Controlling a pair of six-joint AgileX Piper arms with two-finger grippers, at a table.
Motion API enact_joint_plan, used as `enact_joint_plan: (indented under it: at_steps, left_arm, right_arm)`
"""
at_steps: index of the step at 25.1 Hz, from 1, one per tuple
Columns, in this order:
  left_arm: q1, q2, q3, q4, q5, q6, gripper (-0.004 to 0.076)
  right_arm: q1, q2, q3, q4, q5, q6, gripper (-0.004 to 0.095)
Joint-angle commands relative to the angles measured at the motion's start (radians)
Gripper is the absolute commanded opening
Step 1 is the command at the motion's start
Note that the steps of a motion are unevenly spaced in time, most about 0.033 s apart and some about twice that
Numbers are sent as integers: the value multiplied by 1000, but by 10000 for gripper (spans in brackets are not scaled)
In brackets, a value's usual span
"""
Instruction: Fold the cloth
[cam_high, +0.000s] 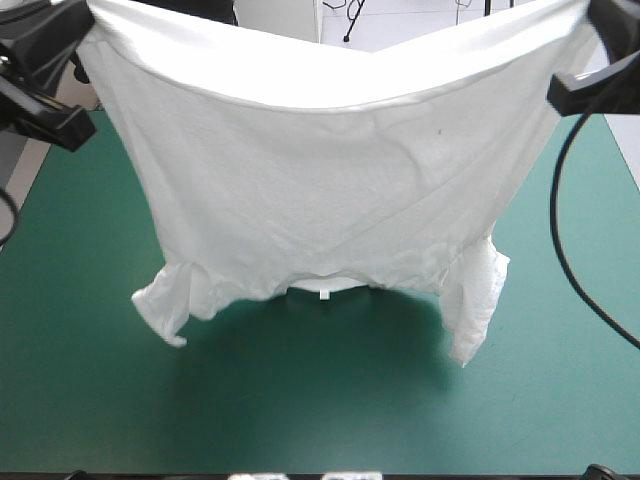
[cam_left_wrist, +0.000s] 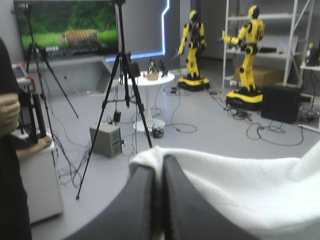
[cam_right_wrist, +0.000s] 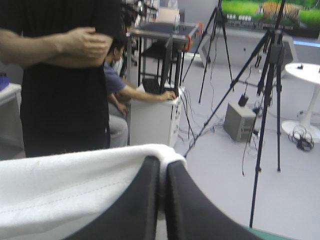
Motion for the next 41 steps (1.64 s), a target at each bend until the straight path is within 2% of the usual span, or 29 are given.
enact_joint_plan:
  at_steps: [1,9,14,16,20,21,22,23,24,25,26,29,32,33,35,38,41]
  left_arm:
    - [-5,-16,-84,-44,-106,10,-9]
    - [-5,-16,-149,-92,-182,52,-9]
    - [-5,10,-149,-80,-253,76,-9]
    - [-5,59,-149,-63,-297,84,-9]
    - [-5,206,-149,-43,-393,84,-9]
    - [-5,237,-149,-19,-432,84,-9]
    - [-5,286,-149,11,-514,84,-9]
    - [-5,311,-149,23,-570,84,-9]
    - [-5,354,-152,23,-679,84,-9]
    - [1,381,-159,25,-737,84,-9]
    - [21,417,-185,11,-785,81,-9]
    - [37,478,-257,-8,-807,69,-9]
    - [52,533,-346,-19,-846,78,-9]
    - [61,552,-378,-27,-850,78,-9]
    - [81,582,-430,-34,-837,78,-9]
    - [111,617,-447,-37,-761,76,-9]
    - [130,654,-447,-37,-586,72,-9]
  right_arm:
    - [-5,-17,-87,-27,-153,-14,-17]
    - [-5,-17,-136,99,-261,-96,-17]
    - [-5,-1,-131,94,-333,-118,-17]
    - [-5,30,-131,-2,-357,-67,-17]
    - [-5,167,-133,-380,-345,210,-17]
    - [-10,190,-133,-417,-354,235,-17]
    - [-42,231,-135,-460,-392,290,-17]
    - [-74,249,-135,-462,-431,318,-17]
    - [-151,286,-155,-440,-512,378,-17]
    - [-199,310,-179,-406,-542,391,-17]
    - [-296,368,-239,-306,-586,390,-17]
    - [-413,453,-357,-61,-598,269,-17]
    - [-486,526,-466,191,-609,107,-17]
    - [-505,544,-482,242,-618,85,-17]
    - [-525,563,-493,301,-620,42,-17]
    - [-525,579,-458,296,-584,30,-17]
    - [-525,587,-388,296,-546,16,-17]
